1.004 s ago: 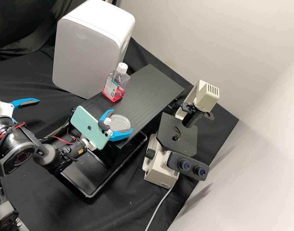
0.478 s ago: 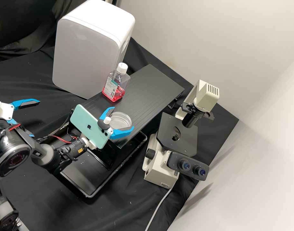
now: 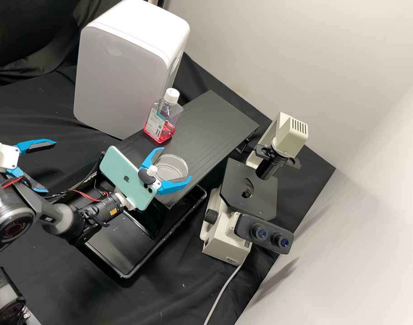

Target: Remove the lid from the petri dish

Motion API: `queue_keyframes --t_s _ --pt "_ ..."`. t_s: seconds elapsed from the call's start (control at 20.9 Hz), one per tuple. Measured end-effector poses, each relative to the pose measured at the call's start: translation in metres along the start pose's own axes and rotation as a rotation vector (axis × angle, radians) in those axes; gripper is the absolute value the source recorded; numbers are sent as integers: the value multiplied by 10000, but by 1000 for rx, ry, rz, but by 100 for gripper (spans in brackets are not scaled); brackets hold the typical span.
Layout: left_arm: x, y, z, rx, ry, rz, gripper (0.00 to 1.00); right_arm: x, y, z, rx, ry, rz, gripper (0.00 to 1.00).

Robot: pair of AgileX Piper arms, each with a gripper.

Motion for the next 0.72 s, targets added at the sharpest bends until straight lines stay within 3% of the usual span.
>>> queue_keyframes --t_s 0.14,0.38,0.57,0.72 --pt "1 -15 14 3 -5 -6 100 -5 -98 -93 -1 36 -38 0" --pt "2 -25 19 5 -6 -11 100 -28 -267 -242 -44 95 -101 0" --pt "2 -25 19 6 -6 -11 100 -21 -334 -302 -54 109 -133 0" --pt "2 -25 19 6 -6 -11 100 -14 -338 -319 -44 103 -122 0"
